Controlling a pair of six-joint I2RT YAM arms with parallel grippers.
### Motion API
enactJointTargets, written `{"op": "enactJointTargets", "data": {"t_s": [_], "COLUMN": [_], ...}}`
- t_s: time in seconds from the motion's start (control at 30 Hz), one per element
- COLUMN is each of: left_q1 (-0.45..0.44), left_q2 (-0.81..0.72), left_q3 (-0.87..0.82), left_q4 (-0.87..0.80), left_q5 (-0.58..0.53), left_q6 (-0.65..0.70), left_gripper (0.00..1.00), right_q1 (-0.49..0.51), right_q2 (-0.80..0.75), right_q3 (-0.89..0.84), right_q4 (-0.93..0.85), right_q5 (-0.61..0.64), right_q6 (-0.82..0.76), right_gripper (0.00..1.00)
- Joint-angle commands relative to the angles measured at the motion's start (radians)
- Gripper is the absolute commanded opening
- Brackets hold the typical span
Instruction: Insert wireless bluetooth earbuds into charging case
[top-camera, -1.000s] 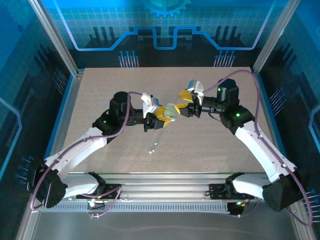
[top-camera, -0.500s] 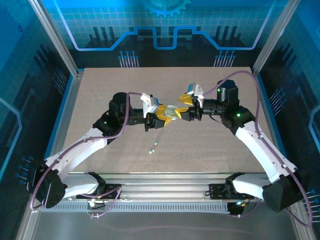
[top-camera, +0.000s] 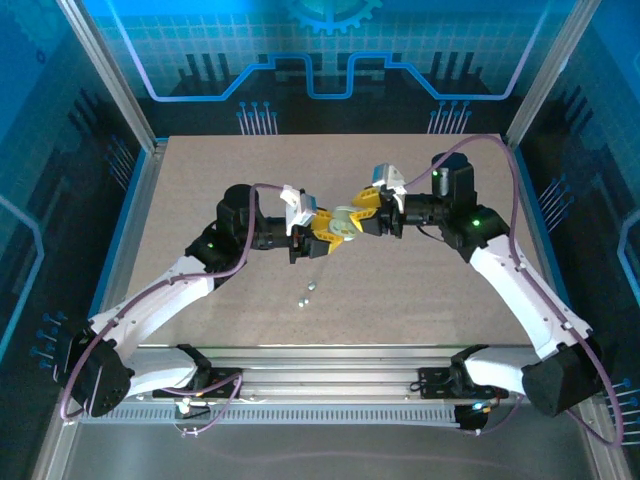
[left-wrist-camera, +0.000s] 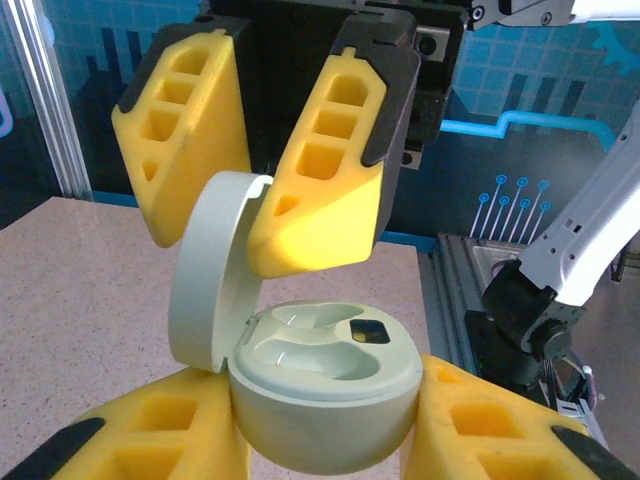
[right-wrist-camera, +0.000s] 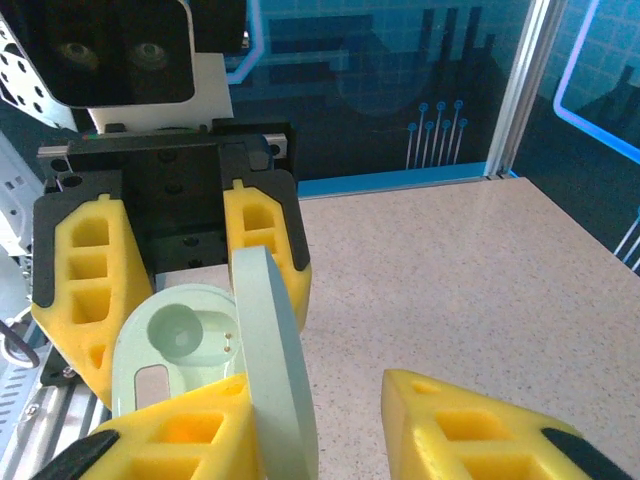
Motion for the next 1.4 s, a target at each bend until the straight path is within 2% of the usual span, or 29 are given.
{"op": "enactJointTargets", "data": {"t_s": [0.0,0.3,0.57,0.83,1.03,1.37], "left_q1": [-0.006,-0.005,-0.006,-0.008,-0.014,-0.026], "left_q2": [0.004,0.003,0.021,0.042,0.045,0.036], "left_q3": [0.017,0.016,0.019,0.028,0.033,0.016], "left_q4": [0.001,0.012,0.024,0.025,0.032,0.077], "left_q5": [0.068,0.057,0.029,0.022,0.022,-0.006], "left_q6": [-0.001,-0.001,-0.037,-0.063,-0.067,-0.075], "left_gripper": [0.36,0.37,0.43,0.56,0.56,0.63], "right_q1": [0.012,0.025,0.040,0.054,0.058,0.070], "right_q2": [0.018,0.051,0.030,0.002,-0.009,-0.005], "right_q3": [0.052,0.107,0.098,0.070,0.059,0.050], "right_q4": [-0.046,-0.133,-0.106,-0.074,-0.061,-0.062], "right_q5": [-0.031,-0.061,-0.002,0.065,0.096,0.121], "right_q6": [-0.042,-0.098,-0.094,-0.085,-0.082,-0.094], "right_gripper": [0.34,0.21,0.12,0.11,0.12,0.13]}}
